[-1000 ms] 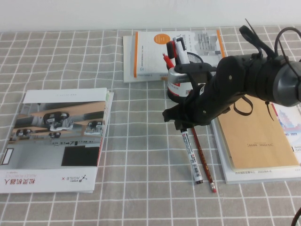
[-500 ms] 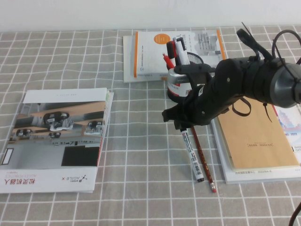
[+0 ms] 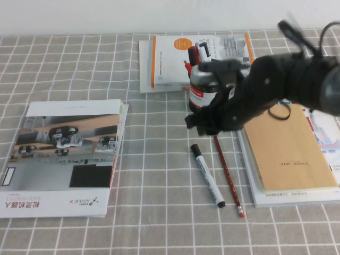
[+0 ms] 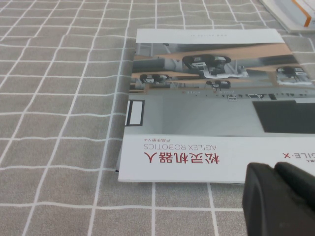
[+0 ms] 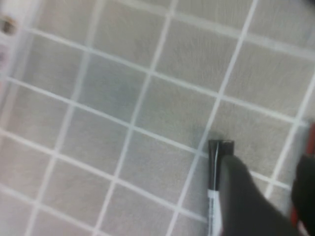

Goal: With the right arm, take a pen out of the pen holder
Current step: 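Take a marker out of the pen holder and lay it on the table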

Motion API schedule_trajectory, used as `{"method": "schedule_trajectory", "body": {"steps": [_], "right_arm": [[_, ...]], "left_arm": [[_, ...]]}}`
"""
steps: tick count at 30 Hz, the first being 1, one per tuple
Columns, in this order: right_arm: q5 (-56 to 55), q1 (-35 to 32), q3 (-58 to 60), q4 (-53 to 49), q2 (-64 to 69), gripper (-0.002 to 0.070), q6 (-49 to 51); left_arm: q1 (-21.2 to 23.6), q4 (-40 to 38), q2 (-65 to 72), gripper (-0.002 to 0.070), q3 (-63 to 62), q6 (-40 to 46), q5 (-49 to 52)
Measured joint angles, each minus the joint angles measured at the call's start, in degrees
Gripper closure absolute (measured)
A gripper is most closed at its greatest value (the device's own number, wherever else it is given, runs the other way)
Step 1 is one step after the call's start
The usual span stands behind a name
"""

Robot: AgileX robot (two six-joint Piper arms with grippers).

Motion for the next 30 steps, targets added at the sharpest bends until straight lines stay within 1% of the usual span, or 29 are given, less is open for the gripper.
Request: {"method": "schedule_trajectory", "body": {"steps": [2, 5, 6, 8, 19, 26, 30], "right_arm": [[0.2, 0.5, 0.6, -1.6, -3.8, 0.0521, 0.0], [0.4, 2.0, 3.2, -4.4, -12.2, 0.063, 0.0], [0.4, 2.4, 4.5, -5.3, -15.2, 0.0651, 0.0], [1.2, 3.0, 7.0, -5.9, -20.4, 0.0671, 0.0], [8.8, 3.0, 21.5, -6.9, -48.6, 0.0688, 0.1], [10.3, 3.0, 35.6, -5.1, -67.0, 0.0688, 0.1], [13.7, 3.0, 42.0, -4.2, -75.5, 0.0688, 0.0]], "left_arm": [[0.0, 0.0, 0.0, 0.0678, 0.0, 0.0, 0.0], [0.0, 0.0, 0.0, 0.0678, 0.0, 0.0, 0.0], [0.0, 0.0, 0.0, 0.0678, 0.0, 0.0, 0.0], [0.0, 0.0, 0.0, 0.0678, 0.0, 0.0, 0.0], [0.0, 0.0, 0.0, 0.0678, 0.0, 0.0, 0.0], [0.0, 0.0, 0.0, 0.0678, 0.0, 0.0, 0.0], [0.0, 0.0, 0.0, 0.0678, 0.0, 0.0, 0.0]]}}
